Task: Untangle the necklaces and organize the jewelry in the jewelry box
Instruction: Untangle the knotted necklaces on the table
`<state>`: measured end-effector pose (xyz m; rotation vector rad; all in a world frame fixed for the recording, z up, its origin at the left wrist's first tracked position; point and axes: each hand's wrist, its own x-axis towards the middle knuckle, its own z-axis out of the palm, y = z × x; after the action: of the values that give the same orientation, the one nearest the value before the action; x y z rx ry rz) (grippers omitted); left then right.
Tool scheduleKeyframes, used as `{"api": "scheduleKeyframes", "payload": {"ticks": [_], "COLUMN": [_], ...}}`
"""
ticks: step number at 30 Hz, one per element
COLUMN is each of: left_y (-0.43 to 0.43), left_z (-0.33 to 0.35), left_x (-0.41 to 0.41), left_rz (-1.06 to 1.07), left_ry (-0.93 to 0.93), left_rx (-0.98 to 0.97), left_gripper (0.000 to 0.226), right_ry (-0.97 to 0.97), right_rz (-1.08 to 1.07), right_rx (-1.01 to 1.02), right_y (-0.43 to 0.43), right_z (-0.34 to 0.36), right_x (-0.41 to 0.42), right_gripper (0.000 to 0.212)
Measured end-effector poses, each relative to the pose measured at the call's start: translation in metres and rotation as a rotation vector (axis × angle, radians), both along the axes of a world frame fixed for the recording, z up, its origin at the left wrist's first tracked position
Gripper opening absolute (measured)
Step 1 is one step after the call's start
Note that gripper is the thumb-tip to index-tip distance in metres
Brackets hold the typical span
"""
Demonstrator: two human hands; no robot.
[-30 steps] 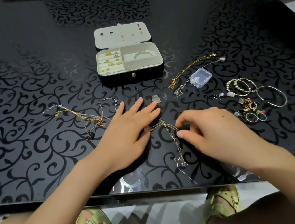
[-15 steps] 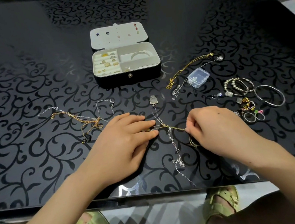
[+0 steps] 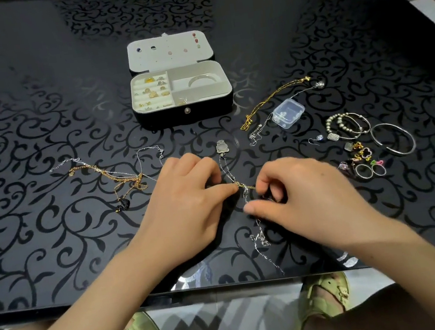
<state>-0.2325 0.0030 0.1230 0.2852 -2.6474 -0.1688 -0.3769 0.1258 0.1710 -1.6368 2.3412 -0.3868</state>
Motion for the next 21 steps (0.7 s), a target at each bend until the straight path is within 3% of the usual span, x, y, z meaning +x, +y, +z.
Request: {"api": "scheduleKeyframes", "payload": {"ticks": [4, 7, 10, 15, 21], "left_y": [0.002, 0.005, 0.009, 0.020, 0.031], "left_z": [0.002, 0.001, 0.002, 0.009, 0.003], "left_x": [-0.003, -0.004, -0.005, -0.006, -0.014], "left_rz": [-0.006, -0.003, -0.009, -0.023, -0.054], "left_ry": [-0.011, -0.034, -0.030, -0.018, -0.067], "left_rx": [0.011, -0.006, -0.013, 0.011, -0.005], "left_gripper": [0.030, 0.030, 0.031, 0.031, 0.020], "right_ry": [0.028, 0.030, 0.012, -0.156, -0.355], "right_rz": [0.023, -0.011, -0.024, -0.128, -0.195], "right_rx": [0.142, 0.153, 0.157, -0.004, -0.030], "right_y": [0.008, 0.010, 0.010, 0.012, 0.004], "right_z": [-0.003, -0.006, -0.005, 0.009, 0.008], "right_x": [0.016, 0.019, 0.017, -0.008, -0.029], "right_gripper": [0.025, 0.009, 0.009, 0.013, 0.019]}}
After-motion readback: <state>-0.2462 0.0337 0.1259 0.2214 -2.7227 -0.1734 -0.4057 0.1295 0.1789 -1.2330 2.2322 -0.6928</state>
